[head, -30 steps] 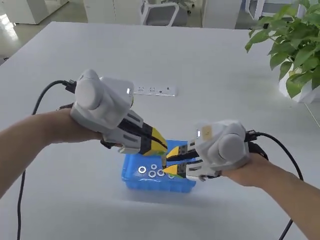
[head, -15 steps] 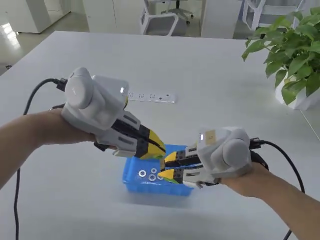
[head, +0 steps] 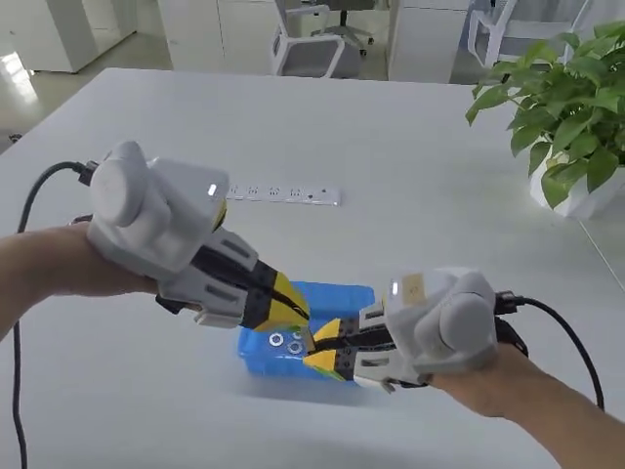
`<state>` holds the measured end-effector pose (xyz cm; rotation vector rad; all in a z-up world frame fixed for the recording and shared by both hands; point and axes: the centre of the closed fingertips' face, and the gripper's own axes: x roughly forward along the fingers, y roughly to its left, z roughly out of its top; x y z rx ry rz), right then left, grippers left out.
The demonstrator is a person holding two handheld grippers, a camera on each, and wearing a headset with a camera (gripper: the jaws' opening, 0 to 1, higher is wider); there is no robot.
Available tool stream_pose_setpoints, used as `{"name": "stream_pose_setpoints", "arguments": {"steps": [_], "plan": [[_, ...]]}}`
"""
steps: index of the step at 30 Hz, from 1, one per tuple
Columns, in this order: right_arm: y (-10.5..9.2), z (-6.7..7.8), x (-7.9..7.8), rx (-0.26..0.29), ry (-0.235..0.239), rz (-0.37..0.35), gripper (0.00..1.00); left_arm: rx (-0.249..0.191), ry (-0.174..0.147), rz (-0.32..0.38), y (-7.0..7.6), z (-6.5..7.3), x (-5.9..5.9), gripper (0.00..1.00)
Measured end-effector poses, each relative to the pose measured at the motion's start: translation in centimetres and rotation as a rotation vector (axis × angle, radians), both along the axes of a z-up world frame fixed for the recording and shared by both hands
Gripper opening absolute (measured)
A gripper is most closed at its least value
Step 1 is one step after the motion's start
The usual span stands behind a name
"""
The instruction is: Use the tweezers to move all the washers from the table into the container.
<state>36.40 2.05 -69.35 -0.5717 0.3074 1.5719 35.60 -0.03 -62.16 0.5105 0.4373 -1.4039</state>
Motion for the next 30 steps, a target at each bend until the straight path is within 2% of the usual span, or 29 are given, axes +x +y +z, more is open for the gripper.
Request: {"name": "stream_pose_setpoints", "arguments": {"steps": [9,12,16,22,30], "plan": [[-0.3,-0.5,-1.2,-0.054,-0.021,0.027,0.05,0.056,-0.016,-0.026,0.4,-0.9,-1.4,0.05],[-0.5,-1.1,-1.6,-0.083,-0.023,0.036,0.05,0.095,-0.024,-0.034,0.7,-1.8,-1.8,0.05],[-0.7,-1.7,-2.0,-0.105,-0.026,0.044,0.05,0.111,-0.029,-0.034,0.9,-2.5,-2.2,0.05],[-1.2,-2.4,-2.3,-0.135,-0.017,0.043,0.05,0.207,-0.063,-0.033,2.1,-4.8,-2.4,0.05],[-1.5,-4.3,-2.8,-0.203,-0.033,0.066,0.05,0.26,-0.059,-0.013,2.8,-8.3,-2.8,0.05]]}}
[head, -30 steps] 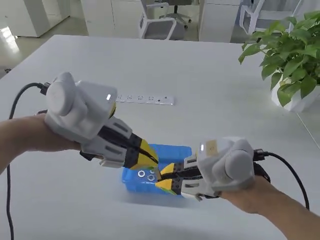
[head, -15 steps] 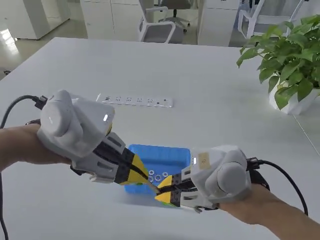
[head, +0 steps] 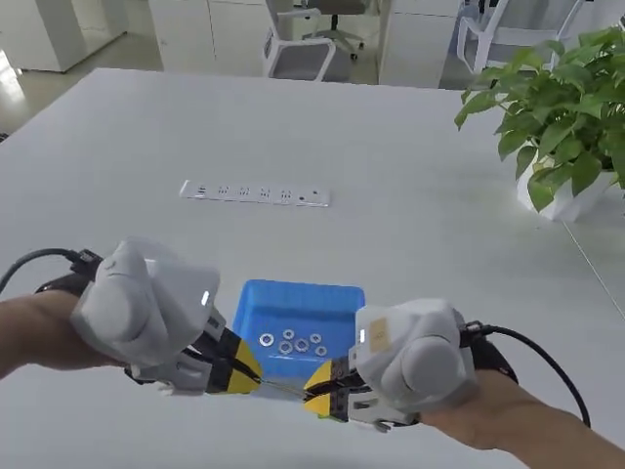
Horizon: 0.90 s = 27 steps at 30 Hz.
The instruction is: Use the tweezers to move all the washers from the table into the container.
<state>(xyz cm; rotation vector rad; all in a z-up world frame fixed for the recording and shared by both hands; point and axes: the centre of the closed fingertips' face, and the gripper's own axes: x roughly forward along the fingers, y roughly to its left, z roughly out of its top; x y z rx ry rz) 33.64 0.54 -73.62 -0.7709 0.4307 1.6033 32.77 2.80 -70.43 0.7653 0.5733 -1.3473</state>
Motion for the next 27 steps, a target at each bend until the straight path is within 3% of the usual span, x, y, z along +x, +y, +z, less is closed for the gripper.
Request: {"name": "stream_pose_setpoints", "arguments": {"steps": [6,10,21,27], "plan": [[0.0,-1.4,-0.3,-0.038,0.008,0.004,0.05,0.024,0.019,0.019,0.7,-2.6,0.0,0.05],[0.0,-2.6,-0.6,-0.063,0.034,-0.002,0.05,0.065,0.024,0.012,0.8,-4.6,-0.3,0.05],[-0.3,-5.3,-1.2,-0.105,0.056,-0.008,0.06,0.087,0.068,0.039,1.0,-7.8,-0.6,0.05],[-0.3,-6.0,-1.2,-0.12,0.056,-0.009,0.07,0.095,0.089,0.054,1.1,-8.7,-0.6,0.05]]}}
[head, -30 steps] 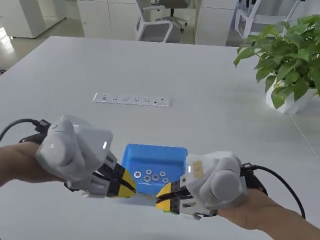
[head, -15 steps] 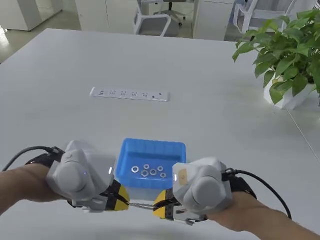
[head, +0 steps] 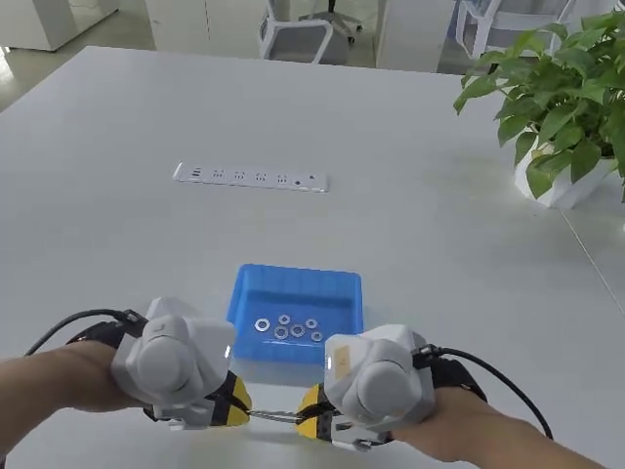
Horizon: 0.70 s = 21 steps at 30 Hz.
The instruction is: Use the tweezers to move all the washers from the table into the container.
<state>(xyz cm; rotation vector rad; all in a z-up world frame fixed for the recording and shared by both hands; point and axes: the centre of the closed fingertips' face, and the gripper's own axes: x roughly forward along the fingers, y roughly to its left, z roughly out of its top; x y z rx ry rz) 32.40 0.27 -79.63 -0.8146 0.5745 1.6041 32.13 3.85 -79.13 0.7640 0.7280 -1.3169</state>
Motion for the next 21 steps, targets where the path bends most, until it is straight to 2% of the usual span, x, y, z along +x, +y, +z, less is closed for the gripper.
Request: {"name": "stream_pose_setpoints", "arguments": {"steps": [10,14,18,21], "plan": [[-0.1,-0.9,0.0,-0.028,0.007,0.003,0.09,0.003,0.04,0.025,-0.2,-1.0,-0.1,0.06],[-0.3,-1.0,0.3,-0.029,-0.003,0.0,0.09,0.0,0.046,0.033,-0.3,-1.2,0.2,0.06],[-0.4,-1.0,0.5,-0.027,0.012,-0.013,0.1,-0.007,0.055,0.043,-0.5,-1.3,0.4,0.06],[-0.5,-1.0,0.6,-0.027,0.007,-0.007,0.1,-0.009,0.057,0.051,-0.5,-1.3,0.4,0.06]]}}
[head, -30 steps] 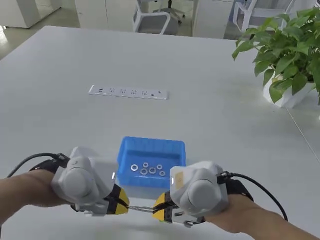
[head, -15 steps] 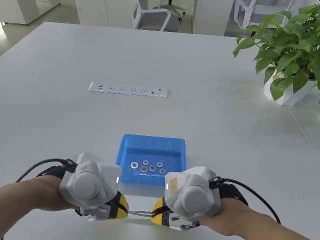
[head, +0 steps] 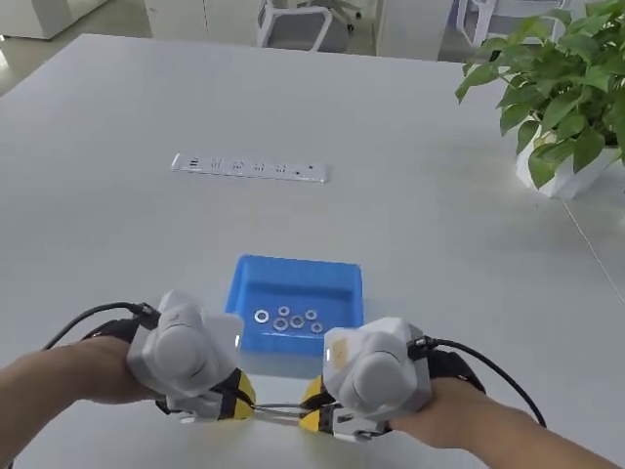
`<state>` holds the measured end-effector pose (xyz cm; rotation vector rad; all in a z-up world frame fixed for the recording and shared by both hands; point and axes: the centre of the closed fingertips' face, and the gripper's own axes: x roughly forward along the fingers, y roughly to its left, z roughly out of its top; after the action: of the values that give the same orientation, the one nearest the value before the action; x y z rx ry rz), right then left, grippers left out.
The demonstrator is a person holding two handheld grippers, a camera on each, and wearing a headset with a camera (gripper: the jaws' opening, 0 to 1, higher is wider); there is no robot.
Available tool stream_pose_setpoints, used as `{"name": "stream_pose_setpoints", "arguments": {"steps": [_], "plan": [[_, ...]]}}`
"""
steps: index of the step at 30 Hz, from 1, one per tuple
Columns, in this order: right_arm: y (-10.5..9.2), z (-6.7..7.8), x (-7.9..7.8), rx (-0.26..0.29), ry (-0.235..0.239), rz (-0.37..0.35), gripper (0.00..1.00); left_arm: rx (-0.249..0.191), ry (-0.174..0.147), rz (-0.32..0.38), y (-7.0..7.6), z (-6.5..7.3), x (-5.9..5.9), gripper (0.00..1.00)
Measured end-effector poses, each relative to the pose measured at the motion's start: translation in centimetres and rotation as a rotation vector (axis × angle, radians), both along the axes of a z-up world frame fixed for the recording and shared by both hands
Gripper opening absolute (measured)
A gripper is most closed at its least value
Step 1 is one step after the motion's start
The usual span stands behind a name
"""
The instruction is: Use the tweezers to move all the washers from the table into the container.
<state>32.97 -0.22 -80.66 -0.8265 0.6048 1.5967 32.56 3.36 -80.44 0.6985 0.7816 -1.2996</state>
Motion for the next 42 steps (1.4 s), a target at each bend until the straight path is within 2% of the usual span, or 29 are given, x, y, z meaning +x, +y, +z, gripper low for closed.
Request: {"name": "stream_pose_setpoints", "arguments": {"steps": [10,16,20,24,28,30,32,33,36,39,40,42], "plan": [[0.0,0.0,0.1,-0.005,0.012,-0.012,0.11,-0.008,0.004,0.015,0.0,0.0,0.1,0.06],[-0.1,0.0,0.2,-0.005,0.02,-0.016,0.12,-0.018,0.017,0.022,0.0,0.0,0.1,0.09],[-0.2,0.0,0.6,-0.007,0.007,-0.04,0.19,-0.02,0.026,0.027,0.0,0.1,0.0,0.14],[-0.6,1.3,1.2,0.035,-0.004,-0.096,0.25,-0.016,0.014,0.043,0.6,0.5,-0.1,0.21],[-1.8,3.3,2.2,0.099,-0.016,-0.199,0.32,-0.077,0.022,0.118,1.2,2.0,-0.3,0.3],[-2.6,4.4,2.8,0.138,-0.024,-0.254,0.35,-0.132,0.023,0.18,1.6,3.2,-0.3,0.35],[-3.7,5.3,3.3,0.161,-0.031,-0.296,0.4,-0.199,0.047,0.26,1.9,4.4,-0.2,0.46],[-4.4,5.7,3.7,0.169,-0.043,-0.329,0.44,-0.227,0.048,0.283,2.1,5.0,-0.2,0.52],[-5.9,6.8,4.5,0.217,-0.057,-0.395,0.55,-0.291,0.013,0.362,3.0,7.1,0.3,0.64],[-7.5,7.5,4.9,0.24,-0.068,-0.442,0.69,-0.355,-0.025,0.405,3.5,8.9,0.6,0.75],[-7.9,7.7,5.1,0.247,-0.072,-0.458,0.73,-0.367,-0.04,0.413,3.7,9.3,0.7,0.79],[-9.0,8.1,5.3,0.261,-0.072,-0.495,0.78,-0.363,-0.054,0.423,4.0,9.8,0.5,0.87]]}}
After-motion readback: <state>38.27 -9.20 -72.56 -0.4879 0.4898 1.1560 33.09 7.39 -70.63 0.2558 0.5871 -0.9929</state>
